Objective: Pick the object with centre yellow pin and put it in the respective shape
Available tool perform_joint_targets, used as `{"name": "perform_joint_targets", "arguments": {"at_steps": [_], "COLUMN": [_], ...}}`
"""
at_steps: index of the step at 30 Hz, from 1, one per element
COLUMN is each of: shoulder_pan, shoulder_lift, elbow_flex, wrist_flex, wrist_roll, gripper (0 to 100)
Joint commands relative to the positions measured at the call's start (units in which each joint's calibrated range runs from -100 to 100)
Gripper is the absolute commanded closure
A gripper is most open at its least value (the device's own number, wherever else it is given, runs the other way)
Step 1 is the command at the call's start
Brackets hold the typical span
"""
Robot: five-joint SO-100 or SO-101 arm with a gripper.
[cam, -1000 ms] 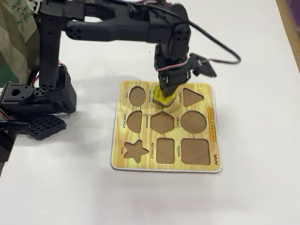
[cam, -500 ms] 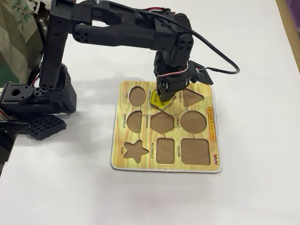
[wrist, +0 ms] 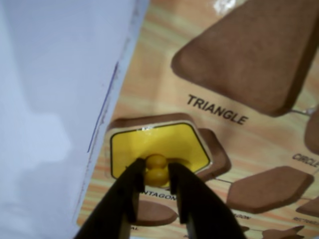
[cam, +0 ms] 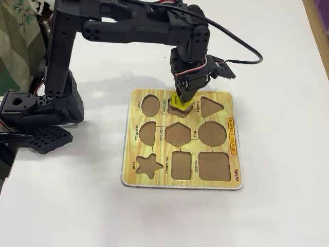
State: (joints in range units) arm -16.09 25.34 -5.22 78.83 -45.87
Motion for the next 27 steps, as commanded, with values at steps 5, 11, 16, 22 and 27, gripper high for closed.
{"name": "perform_joint_targets", "arguments": {"at_steps": [5,11,16,22,27], "shoulder_pan": [0.27,1.15,1.25,2.52,2.61], "shoulder_lift": [-0.82,-1.24,-1.24,-1.24,-1.24], "elbow_flex": [-0.27,-0.27,-0.27,-0.18,0.99], "wrist_flex": [-0.10,-0.27,-0.18,-0.01,-0.44], "wrist_roll": [0.36,0.36,0.36,0.36,0.36], "gripper": [98,97,97,97,97]}}
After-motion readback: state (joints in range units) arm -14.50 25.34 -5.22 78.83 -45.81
